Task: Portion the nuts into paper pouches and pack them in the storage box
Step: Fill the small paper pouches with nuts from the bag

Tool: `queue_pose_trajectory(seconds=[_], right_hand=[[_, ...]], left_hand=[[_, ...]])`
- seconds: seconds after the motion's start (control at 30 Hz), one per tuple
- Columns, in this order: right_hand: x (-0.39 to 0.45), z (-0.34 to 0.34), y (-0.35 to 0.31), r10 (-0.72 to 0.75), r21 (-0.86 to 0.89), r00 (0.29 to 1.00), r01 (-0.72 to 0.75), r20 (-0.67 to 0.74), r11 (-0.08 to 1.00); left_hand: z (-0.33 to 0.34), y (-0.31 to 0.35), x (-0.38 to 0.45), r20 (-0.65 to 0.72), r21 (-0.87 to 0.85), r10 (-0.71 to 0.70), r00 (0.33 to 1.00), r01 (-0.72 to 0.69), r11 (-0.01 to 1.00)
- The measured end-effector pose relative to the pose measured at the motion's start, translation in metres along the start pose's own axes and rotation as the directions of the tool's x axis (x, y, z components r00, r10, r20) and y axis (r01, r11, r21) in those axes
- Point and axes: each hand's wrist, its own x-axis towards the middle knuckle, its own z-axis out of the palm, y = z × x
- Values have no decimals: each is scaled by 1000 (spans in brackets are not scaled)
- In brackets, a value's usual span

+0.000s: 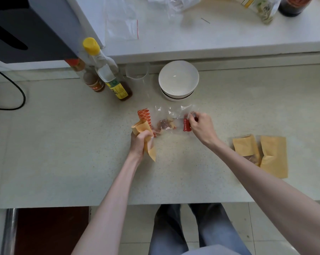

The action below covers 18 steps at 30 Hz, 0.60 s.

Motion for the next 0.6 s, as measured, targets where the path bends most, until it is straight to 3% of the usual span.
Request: queue_pose_trajectory(seconds=[0.2, 0.6], right_hand=[[15, 5, -6, 18, 29, 997, -20, 78, 999], [31, 17, 2, 340, 352, 940, -331, 38, 876]], left_hand=[[7, 0, 2, 4, -13, 15, 1000, -15, 1000], [8, 5, 13, 12, 19, 17, 1000, -17, 1000]])
